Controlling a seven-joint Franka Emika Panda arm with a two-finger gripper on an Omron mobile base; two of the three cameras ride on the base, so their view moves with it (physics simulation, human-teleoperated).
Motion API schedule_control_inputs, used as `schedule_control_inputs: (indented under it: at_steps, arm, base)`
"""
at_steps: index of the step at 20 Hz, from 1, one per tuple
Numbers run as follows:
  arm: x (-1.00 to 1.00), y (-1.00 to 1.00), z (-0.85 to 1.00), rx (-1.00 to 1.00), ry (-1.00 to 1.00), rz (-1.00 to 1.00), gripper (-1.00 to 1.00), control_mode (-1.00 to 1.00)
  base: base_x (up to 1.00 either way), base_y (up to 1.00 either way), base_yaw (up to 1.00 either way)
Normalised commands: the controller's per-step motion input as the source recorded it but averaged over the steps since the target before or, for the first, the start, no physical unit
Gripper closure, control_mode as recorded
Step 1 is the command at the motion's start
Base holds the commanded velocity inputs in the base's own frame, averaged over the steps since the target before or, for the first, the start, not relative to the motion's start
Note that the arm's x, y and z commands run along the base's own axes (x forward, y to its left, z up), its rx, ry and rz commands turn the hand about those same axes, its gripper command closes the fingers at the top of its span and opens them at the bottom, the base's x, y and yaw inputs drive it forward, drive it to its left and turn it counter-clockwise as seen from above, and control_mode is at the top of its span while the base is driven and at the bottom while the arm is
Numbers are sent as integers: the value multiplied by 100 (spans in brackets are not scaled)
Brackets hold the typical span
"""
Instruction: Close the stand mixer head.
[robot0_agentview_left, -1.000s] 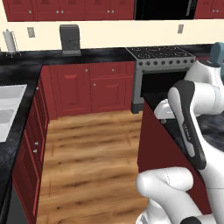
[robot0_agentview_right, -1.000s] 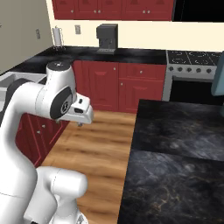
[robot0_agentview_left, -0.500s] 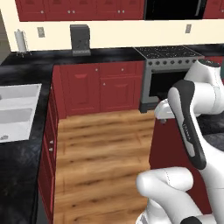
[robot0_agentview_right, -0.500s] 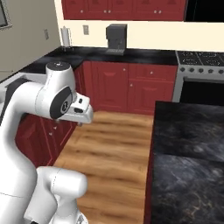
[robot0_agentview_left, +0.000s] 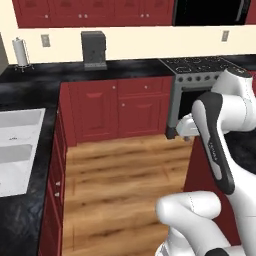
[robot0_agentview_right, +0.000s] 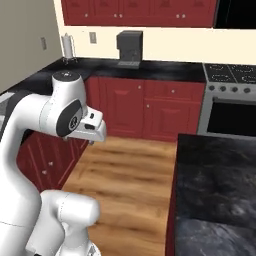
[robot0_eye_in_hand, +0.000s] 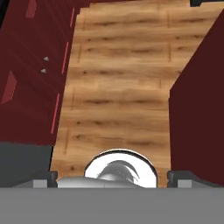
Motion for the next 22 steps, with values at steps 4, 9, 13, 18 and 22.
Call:
schedule_control_inputs:
  at_steps: [4,9,13,18,22]
  arm:
    - [0,0,0,0,0,0,-100,100]
    - [0,0,0,0,0,0,-100,100]
    - [0,0,0,0,0,0,-100,100]
    - [0,0,0,0,0,0,-100,100]
    - [0,0,0,0,0,0,-100,100]
  base:
    - [100,17,-3]
    - [100,20,-8]
    - [100,23,-10]
    - [100,37,-8]
    - [100,56,-8]
